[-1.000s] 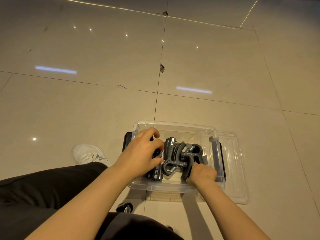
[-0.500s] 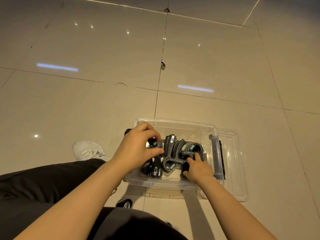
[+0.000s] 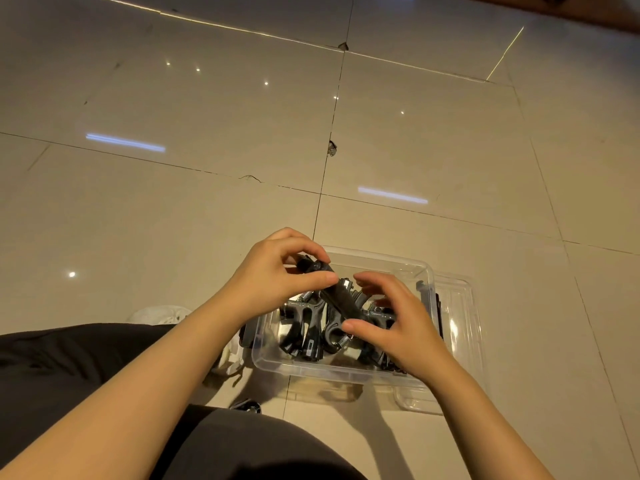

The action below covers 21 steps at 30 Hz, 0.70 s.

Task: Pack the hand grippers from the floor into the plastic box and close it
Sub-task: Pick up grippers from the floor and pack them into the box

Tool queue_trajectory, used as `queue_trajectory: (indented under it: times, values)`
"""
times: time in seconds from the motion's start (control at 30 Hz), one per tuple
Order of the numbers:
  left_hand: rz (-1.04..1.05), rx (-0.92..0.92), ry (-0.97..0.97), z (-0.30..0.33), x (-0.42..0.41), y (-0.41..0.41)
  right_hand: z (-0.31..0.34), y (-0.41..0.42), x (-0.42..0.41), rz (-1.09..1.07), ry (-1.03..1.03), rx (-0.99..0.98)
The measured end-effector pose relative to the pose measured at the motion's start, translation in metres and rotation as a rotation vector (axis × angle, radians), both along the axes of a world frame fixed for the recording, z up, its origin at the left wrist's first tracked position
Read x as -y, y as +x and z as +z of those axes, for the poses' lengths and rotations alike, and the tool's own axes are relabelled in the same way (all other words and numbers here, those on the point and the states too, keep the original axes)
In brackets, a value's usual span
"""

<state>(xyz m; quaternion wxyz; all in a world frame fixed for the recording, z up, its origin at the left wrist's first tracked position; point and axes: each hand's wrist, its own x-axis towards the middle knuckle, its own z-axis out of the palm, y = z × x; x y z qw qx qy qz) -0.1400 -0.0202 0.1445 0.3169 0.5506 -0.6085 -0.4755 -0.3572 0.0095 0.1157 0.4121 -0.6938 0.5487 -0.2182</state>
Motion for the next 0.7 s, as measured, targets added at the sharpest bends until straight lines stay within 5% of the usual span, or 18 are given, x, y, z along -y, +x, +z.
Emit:
queue_trajectory:
  times: [0.2,0.5,0.6,0.7]
  values:
    - [-0.039,-0.038,-0.072,0.006,-0.013,-0.007,0.007,0.021,-0.005,-0.019,-0.138,0.0]
    - [-0.061,0.008,-0.035,-0.017,-0.017,-0.003,0.004,0.022,0.002,0.054,0.076,-0.014]
    - [-0.134,0.27,-0.01,-0.035,-0.017,0.003,-0.012,0.019,0.009,-0.159,0.23,-0.014]
    - [-0.379,0.803,0.036,-0.063,-0.024,0.017,-0.043,0.011,0.025,-0.357,0.353,-0.122]
